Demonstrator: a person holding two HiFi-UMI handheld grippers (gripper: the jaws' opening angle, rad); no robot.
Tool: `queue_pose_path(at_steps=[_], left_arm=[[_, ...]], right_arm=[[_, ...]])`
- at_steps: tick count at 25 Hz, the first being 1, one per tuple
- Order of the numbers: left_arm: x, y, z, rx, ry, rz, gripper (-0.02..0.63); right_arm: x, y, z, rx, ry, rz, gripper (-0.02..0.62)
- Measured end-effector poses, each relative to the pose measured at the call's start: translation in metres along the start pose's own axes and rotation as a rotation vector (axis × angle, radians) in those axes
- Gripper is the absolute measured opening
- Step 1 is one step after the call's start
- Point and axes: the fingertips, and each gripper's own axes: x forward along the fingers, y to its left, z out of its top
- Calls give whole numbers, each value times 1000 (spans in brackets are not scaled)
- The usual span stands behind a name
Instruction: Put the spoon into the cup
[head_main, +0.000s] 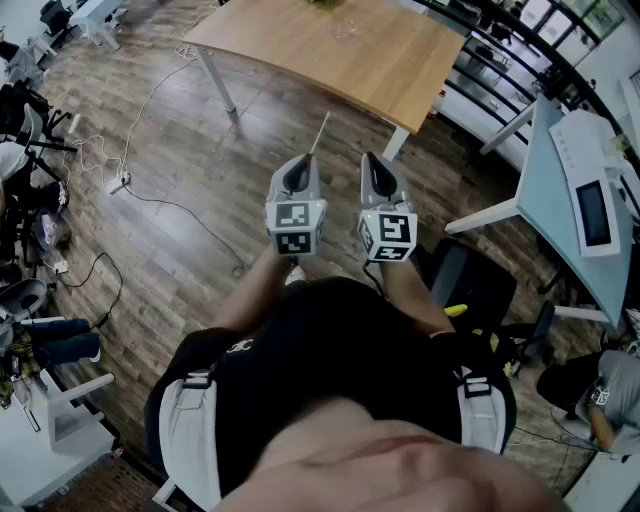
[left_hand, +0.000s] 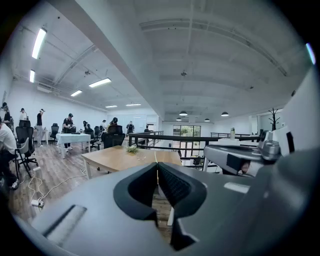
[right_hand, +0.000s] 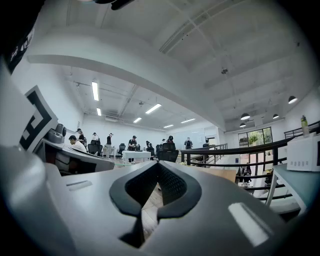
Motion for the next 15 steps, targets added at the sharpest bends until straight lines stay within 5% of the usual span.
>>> queue_pose_path(at_steps=[15], left_arm=[[14,23,7,-5,-14,-12,18]], right_arm=[[25,5,2,12,-6,-25,-2]])
